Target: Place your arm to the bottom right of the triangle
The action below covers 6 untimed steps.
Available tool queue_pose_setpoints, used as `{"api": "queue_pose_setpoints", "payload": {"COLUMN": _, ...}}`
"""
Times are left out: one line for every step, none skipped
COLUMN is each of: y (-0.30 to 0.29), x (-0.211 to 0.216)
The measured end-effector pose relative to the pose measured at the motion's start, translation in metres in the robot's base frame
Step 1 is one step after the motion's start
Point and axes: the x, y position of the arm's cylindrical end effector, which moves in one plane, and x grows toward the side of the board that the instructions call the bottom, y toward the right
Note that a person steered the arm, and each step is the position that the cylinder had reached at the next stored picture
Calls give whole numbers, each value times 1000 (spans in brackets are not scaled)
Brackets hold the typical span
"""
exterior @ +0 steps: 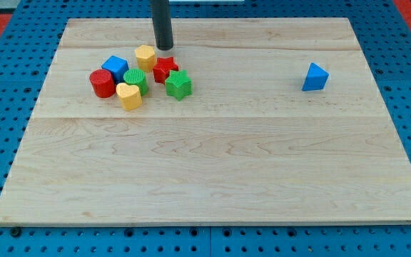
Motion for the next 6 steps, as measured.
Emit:
{"api": "queue_pose_setpoints", "payload": {"y": -18, "x": 7}}
{"api": "queue_pose_setpoints", "payload": {"y": -19, "x": 33}}
{"api": "queue_pose_setpoints", "payload": {"y": -19, "x": 44}}
{"api": "queue_pose_setpoints", "payload": {"y": 34, "x": 13}}
{"api": "queue_pose_setpoints", "payload": {"y": 154, "x": -24}}
{"api": "queue_pose_setpoints", "payload": {"y": 274, "x": 0}}
